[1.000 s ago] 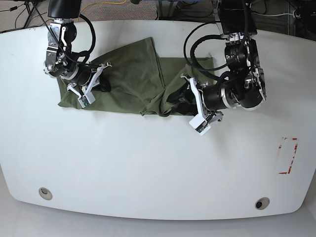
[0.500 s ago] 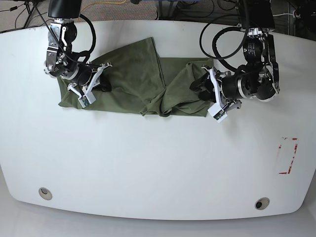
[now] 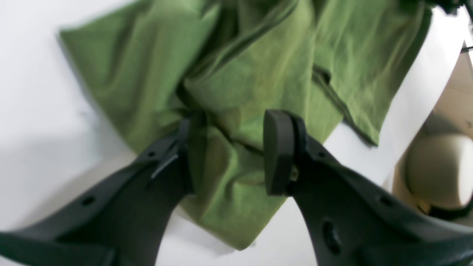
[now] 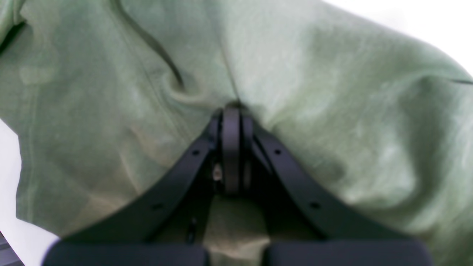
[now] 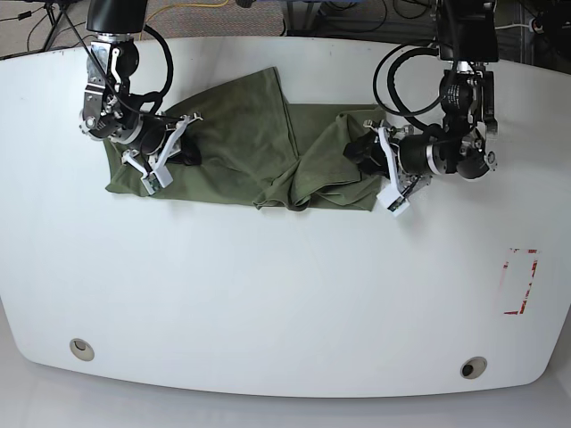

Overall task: Layout the t-shirt on the table in an organized manner, then fold the t-shirt properly
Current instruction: 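Lower the folded end onto the strip and adjust it with the left gripper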

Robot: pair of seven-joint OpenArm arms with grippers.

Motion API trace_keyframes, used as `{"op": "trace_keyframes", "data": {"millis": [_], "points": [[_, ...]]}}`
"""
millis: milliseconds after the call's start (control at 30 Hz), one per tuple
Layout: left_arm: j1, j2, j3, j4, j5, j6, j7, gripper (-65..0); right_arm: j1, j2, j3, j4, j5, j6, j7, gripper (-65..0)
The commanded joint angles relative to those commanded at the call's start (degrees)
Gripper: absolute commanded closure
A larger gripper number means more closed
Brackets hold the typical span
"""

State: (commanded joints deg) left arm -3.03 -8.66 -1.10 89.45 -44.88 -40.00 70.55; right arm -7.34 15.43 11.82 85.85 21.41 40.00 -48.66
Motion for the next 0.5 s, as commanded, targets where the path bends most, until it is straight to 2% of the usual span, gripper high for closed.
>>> {"op": "trace_keyframes", "data": {"millis": [167, 300, 500], "points": [[-0.18, 0.09, 4.22, 0.44, -0.09, 0.0, 0.0, -24.2, 0.0, 0.0, 0.0, 0.0, 0.0, 0.0, 0.0, -0.2], [-0.44, 0.09, 10.2, 2.37, -0.09, 0.0, 0.09, -24.2, -0.09, 0.0, 0.0, 0.0, 0.0, 0.0, 0.0, -0.2], [-3.16, 0.09, 19.34, 6.68, -0.09, 0.0, 4.57, -24.2, 0.0, 0.0, 0.0, 0.0, 0.0, 0.0, 0.0, -0.2]]}}
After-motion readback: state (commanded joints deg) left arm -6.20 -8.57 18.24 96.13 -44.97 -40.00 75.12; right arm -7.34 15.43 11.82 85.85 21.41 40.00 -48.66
